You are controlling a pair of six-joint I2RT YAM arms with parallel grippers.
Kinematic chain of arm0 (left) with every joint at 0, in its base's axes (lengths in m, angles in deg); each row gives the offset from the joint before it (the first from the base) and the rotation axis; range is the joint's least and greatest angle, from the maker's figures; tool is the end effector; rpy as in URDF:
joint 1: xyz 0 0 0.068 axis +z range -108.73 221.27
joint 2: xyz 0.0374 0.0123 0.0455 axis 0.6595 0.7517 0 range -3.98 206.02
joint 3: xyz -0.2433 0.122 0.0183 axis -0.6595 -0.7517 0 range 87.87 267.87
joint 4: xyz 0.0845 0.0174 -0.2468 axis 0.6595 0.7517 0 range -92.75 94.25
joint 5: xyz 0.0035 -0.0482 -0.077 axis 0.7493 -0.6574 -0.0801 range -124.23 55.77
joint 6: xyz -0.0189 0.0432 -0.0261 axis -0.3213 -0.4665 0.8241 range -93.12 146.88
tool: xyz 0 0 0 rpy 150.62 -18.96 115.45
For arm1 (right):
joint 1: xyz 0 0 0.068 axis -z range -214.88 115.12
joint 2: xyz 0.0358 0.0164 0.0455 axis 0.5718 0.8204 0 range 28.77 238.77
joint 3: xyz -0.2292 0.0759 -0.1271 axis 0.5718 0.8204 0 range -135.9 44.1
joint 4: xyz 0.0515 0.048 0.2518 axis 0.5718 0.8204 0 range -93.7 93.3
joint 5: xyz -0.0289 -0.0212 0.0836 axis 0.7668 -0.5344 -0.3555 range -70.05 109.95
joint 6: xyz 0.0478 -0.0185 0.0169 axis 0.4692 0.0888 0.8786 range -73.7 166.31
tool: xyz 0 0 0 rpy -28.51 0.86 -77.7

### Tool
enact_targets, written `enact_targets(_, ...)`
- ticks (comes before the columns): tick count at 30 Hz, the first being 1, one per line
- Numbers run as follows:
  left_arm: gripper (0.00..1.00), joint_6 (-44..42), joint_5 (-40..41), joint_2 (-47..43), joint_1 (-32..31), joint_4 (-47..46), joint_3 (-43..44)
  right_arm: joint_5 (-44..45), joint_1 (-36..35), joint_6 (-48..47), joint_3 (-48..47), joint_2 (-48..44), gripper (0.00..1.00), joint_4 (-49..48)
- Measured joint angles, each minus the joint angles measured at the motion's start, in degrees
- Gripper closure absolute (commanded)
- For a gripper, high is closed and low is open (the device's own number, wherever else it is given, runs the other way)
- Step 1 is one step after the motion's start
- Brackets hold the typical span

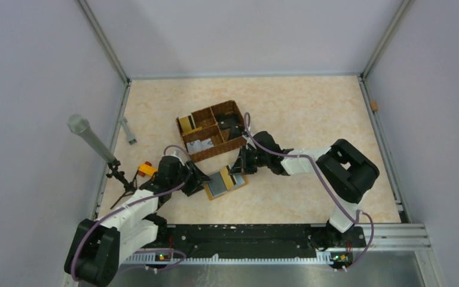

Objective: Put the credit cards into the card holder
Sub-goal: Insert the credit card into the card holder.

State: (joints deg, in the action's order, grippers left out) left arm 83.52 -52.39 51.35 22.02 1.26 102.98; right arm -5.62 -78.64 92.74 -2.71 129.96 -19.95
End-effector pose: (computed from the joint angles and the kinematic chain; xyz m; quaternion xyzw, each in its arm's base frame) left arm 0.1596 -0.0674 0.1430 -0.2335 0.8814 -0.3508 0.2136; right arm 0.2394 0.2506 0.1428 -0.0763 0.8790 0.4426 0.1602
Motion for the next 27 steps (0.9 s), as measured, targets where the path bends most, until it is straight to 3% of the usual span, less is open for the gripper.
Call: enact_targets(27, 0.54, -0.2, -0.6, 4.4, 0.0, -4.8, -0.7, -0.2, -0.4, 2.4, 1.0, 3.5, 1.00, -6.3)
